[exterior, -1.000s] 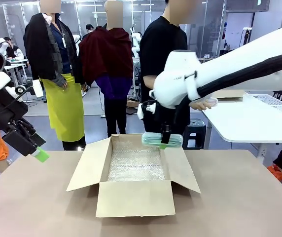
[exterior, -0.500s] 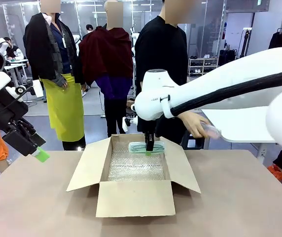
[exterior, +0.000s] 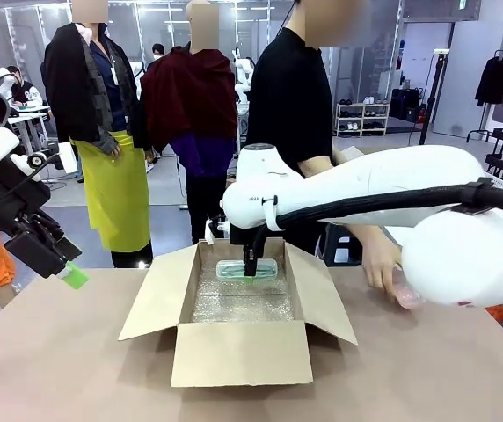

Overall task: Pack the glasses set securely to prepare it for shipping.
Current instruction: Place the Glasses case inside the Package Box.

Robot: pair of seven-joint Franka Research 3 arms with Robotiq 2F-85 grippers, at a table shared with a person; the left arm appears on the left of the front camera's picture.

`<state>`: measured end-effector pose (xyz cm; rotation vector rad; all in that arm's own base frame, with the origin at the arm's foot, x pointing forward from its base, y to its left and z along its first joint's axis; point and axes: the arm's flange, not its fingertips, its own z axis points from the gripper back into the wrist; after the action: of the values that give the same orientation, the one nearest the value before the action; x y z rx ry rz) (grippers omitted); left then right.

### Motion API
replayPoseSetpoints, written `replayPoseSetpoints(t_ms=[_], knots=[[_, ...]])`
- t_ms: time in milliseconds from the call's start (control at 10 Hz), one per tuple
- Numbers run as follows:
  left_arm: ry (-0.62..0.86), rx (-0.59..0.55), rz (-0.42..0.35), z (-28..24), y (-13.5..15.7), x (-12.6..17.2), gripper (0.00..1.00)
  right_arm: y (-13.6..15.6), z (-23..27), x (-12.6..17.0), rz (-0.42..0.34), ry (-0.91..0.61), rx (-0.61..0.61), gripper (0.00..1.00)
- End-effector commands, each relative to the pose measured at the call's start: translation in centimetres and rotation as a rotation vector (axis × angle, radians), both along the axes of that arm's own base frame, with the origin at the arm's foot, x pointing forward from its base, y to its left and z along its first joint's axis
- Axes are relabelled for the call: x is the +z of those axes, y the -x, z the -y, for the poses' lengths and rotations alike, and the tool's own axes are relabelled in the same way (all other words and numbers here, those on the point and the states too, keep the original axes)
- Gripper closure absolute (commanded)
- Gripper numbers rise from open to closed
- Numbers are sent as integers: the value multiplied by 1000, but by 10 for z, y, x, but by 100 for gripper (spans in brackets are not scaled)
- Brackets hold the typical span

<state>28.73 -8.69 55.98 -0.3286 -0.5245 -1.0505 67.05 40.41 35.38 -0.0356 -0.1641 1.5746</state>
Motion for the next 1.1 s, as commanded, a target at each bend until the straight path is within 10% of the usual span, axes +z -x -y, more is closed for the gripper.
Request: replayPoseSetpoints(t_ms=[0,1000], knots=[[-7,-20,5,-3,0,0,0,-14,-8,6,-2,31,-54,10],[-7,-20,5,-3,0,0,0,-8,7,4,-3,7,-35,0]])
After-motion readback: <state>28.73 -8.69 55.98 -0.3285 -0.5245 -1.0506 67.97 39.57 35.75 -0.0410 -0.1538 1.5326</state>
